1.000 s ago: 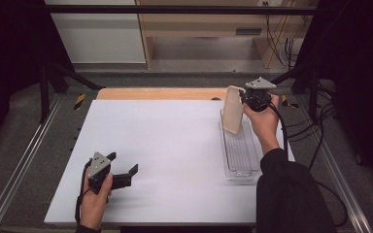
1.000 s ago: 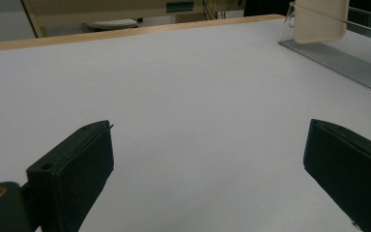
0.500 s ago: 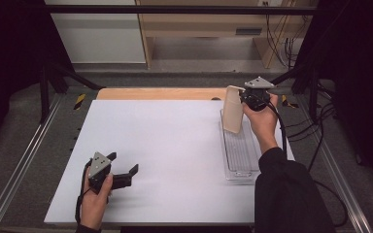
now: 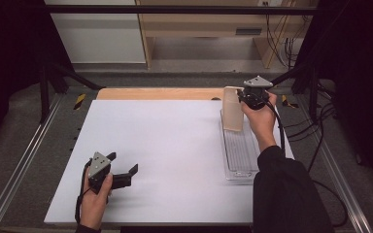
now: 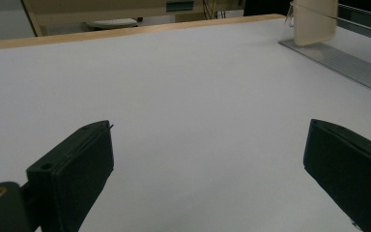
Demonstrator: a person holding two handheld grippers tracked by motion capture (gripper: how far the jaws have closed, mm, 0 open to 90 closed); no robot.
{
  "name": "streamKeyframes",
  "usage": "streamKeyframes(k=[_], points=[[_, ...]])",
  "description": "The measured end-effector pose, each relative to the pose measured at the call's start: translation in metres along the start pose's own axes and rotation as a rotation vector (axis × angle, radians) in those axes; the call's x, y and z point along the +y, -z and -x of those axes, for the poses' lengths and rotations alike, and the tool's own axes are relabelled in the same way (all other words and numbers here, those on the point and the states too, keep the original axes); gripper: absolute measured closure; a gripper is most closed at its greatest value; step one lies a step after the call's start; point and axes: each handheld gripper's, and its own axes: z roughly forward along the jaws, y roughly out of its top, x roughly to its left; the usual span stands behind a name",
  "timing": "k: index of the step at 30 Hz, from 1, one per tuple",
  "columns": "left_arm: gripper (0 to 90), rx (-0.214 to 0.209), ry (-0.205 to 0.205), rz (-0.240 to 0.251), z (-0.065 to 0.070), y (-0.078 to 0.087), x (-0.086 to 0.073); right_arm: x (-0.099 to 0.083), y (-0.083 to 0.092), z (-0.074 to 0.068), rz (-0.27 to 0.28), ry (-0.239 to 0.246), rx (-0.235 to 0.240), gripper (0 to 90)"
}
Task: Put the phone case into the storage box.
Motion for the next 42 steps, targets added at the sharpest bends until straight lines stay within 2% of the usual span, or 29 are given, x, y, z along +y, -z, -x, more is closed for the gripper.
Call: streamKeyframes(k=[10,19,32,37,42], points=[[3.6,0.001,-0.004,0.0,0.0,0.0,0.0,0.005,0.007,-0.001,0.037,-0.037,-0.011,39.6],[3.5,0.002,-0.004,0.001,0.0,0.001,0.0,0.007,0.014,-0.001,0.012,-0.067,0.008,24.2],[3.5,-0.001,-0.007,0.0,-0.001,0.0,0.0,0.013,0.024,-0.008,-0.002,-0.075,0.046,14.5],[3.5,0.005,-0.009,0.003,-0.001,0.001,0.0,0.014,0.027,-0.011,-0.014,-0.089,0.063,7.8],[3.5,-0.001,-0.009,0.002,-0.001,0.001,0.0,0.016,0.031,-0.013,-0.015,-0.102,0.075,6.1]])
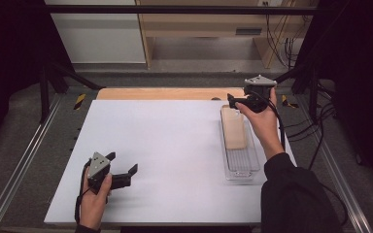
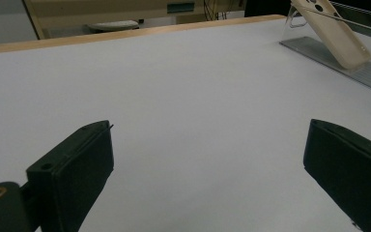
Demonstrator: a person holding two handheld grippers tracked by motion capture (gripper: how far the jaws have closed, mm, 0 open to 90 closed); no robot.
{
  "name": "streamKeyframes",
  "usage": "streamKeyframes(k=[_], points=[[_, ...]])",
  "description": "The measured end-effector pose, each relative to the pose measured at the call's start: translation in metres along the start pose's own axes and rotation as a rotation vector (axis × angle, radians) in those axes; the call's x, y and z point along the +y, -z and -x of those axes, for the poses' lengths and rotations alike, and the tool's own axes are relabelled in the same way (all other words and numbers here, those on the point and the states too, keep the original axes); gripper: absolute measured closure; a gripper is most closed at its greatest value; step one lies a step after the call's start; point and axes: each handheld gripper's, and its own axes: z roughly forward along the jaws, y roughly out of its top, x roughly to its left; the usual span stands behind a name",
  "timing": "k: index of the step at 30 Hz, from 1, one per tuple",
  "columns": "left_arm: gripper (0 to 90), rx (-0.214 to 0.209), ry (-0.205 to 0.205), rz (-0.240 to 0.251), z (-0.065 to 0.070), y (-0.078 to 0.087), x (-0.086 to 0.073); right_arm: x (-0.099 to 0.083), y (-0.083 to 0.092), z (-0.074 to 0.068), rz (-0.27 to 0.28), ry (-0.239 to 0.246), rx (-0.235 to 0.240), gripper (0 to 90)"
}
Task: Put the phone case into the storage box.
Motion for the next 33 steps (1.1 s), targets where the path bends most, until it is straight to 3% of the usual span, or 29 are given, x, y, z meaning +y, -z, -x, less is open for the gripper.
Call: streamKeyframes(k=[33], points=[[3.1,0.007,-0.005,0.0,0.0,0.0,0.0,0.005,0.011,-0.008,0.042,-0.005,0.056,4.1]])
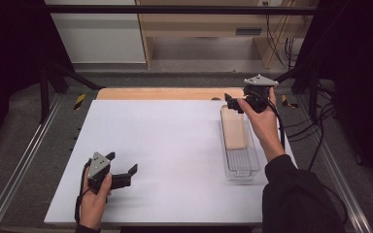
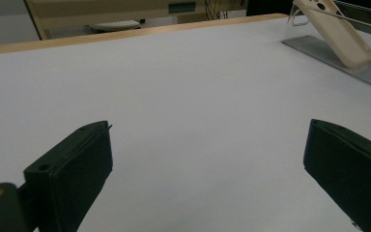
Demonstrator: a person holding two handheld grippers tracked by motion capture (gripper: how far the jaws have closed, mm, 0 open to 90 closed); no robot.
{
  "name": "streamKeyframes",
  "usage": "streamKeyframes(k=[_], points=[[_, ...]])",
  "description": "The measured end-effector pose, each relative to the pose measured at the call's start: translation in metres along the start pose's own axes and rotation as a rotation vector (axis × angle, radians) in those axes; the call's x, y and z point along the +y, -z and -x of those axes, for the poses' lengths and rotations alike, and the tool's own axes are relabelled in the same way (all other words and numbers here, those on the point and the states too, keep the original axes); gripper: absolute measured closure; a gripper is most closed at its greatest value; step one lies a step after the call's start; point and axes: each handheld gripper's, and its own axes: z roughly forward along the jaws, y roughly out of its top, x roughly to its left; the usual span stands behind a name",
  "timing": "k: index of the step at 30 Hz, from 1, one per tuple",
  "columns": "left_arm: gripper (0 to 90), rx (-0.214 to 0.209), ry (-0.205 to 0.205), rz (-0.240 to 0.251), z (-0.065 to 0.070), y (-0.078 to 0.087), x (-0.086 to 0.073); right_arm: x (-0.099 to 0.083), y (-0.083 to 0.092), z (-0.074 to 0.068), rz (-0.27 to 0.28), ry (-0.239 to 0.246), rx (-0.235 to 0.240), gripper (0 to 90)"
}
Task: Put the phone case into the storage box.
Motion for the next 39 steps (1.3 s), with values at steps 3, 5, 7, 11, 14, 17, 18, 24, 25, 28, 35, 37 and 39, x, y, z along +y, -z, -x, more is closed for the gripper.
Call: streamKeyframes(k=[3,5,7,11,14,17,18,24,25,28,35,37,39], points=[[3.1,0.008,-0.001,-0.001,0.0,0.001,0.0,0.001,0.002,0.001,0.003,-0.003,-0.003,4.1],[3.1,0.011,-0.002,0.0,0.0,0.001,0.0,0.001,0.004,0.001,0.006,-0.008,-0.002,4.1],[3.1,0.012,-0.002,-0.001,-0.001,0.001,0.0,0.002,0.006,0.002,0.009,-0.013,0.002,4.1],[2.9,0.018,-0.006,-0.001,0.0,0.0,0.0,0.004,0.011,0.003,0.025,-0.008,0.005,4.8],[2.9,0.019,-0.009,0.0,0.0,0.001,0.0,0.006,0.016,0.004,0.049,-0.024,0.039,5.0],[2.8,0.029,-0.011,0.007,-0.001,0.002,0.0,0.007,0.021,0.004,0.093,-0.011,0.046,5.1],[2.8,0.032,-0.011,0.006,-0.001,0.002,0.0,0.008,0.022,0.004,0.108,-0.002,0.043,5.0],[2.8,0.034,-0.011,0.008,-0.002,0.003,-0.001,0.01,0.029,0.002,0.162,0.037,0.044,4.4],[2.8,0.034,-0.012,0.009,-0.002,0.003,-0.001,0.01,0.03,0.002,0.168,0.042,0.048,4.2],[2.8,0.027,-0.021,0.019,-0.001,0.004,0.0,0.01,0.035,0.002,0.179,0.057,0.054,3.9],[2.9,0.037,-0.018,0.073,-0.002,0.009,0.001,0.01,0.049,0.012,0.196,0.044,0.06,3.7],[2.9,0.041,-0.016,0.082,-0.002,0.009,0.001,0.01,0.054,0.013,0.201,0.035,0.061,3.7],[2.9,0.042,-0.016,0.085,-0.002,0.01,-0.001,0.009,0.058,0.014,0.207,0.029,0.065,3.7]])
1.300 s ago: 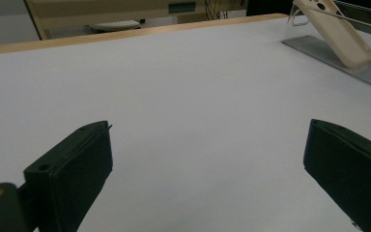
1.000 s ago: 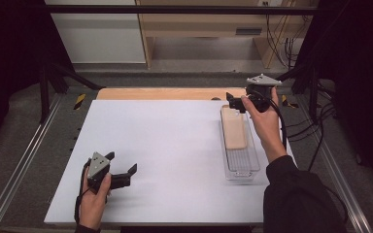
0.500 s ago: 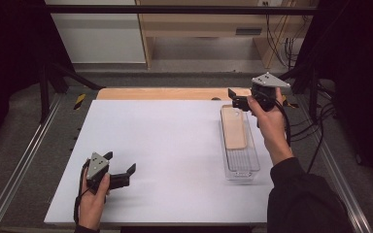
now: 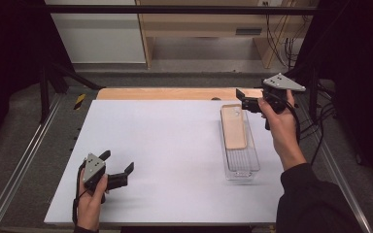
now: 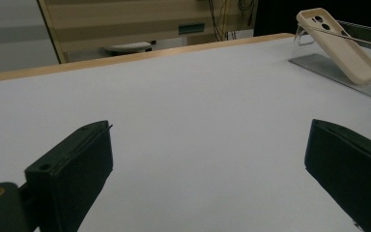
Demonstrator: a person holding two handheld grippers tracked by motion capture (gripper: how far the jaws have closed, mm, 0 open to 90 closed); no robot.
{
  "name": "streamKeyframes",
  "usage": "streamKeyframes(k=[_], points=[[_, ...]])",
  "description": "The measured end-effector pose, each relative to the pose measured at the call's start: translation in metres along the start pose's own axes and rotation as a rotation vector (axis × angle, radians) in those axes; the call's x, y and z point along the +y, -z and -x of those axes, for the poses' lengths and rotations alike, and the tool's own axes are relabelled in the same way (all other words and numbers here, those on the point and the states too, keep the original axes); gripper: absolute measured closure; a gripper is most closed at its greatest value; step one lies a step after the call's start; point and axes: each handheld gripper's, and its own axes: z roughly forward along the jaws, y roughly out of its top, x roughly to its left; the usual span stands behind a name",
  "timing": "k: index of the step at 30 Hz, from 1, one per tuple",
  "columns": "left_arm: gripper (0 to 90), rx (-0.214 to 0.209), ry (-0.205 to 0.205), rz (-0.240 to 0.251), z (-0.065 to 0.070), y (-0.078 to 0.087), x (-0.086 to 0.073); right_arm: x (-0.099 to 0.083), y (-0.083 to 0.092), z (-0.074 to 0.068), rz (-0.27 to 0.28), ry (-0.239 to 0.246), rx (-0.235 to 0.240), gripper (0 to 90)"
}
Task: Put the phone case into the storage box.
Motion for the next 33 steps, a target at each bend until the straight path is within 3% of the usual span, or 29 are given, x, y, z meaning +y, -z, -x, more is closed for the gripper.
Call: streamKeyframes(k=[13,22,33], points=[[3.0,0.017,0.027,0.07,-0.009,0.012,-0.002,-0.007,0.02,0.001,-0.001,-0.061,0.024,3.1],[2.7,0.025,0.027,0.074,-0.012,0.01,-0.004,-0.012,0.028,0.004,-0.002,-0.112,0.031,2.2],[2.7,0.018,0.017,0.06,-0.009,0.004,-0.007,-0.03,0.037,0.013,-0.023,-0.131,0.023,2.2]])
